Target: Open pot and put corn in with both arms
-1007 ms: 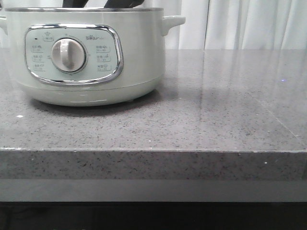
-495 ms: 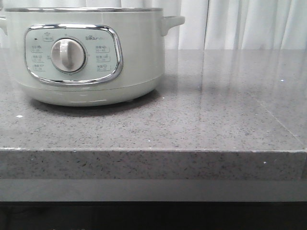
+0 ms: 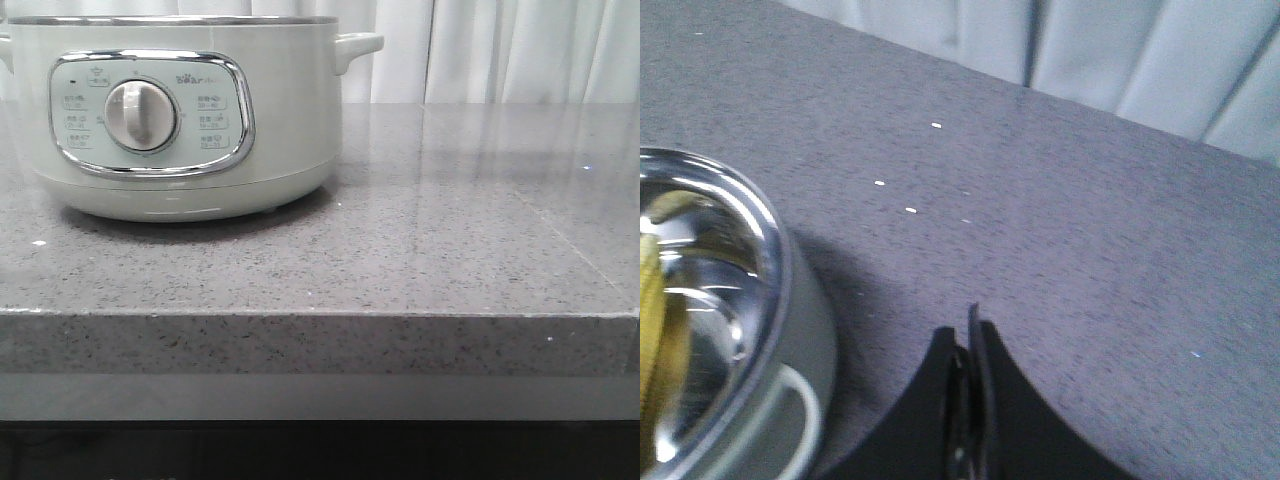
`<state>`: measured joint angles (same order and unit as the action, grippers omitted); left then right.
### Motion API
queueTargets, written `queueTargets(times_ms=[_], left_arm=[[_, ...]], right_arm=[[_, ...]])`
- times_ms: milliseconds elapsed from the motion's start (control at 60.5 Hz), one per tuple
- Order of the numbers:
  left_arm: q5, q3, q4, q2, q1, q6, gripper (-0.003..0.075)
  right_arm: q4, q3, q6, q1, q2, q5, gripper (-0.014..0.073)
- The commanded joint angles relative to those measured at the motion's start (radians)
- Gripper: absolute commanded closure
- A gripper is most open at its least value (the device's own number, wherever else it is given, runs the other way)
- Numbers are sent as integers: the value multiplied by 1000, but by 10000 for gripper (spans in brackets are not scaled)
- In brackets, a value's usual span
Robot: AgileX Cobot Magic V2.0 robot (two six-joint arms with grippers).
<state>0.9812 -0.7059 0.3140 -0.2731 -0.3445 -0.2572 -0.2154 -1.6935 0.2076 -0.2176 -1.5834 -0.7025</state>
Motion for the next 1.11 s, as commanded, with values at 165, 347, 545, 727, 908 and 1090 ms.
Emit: queueTargets(times_ms=[165, 347, 545, 727, 908, 1090], left_arm=[[-140, -35, 41, -8, -7, 4, 469], [-140, -33, 41, -8, -7, 4, 469], [-140, -33, 41, -8, -7, 4, 469], [-140, -33, 41, -8, -7, 4, 469], [-147, -33, 41, -10, -7, 4, 469], [-146, -123, 36, -137, -7, 4, 469]], right_arm=[[5, 394, 38, 104, 345, 295, 661], [4, 709, 43, 83, 564, 423, 661], [4, 1072, 43, 60, 822, 577, 661], [3, 1254, 41, 60, 1036, 631, 661], [3, 1314, 41, 60, 1184, 606, 661], [3, 1319, 41, 60, 1219, 609, 661]])
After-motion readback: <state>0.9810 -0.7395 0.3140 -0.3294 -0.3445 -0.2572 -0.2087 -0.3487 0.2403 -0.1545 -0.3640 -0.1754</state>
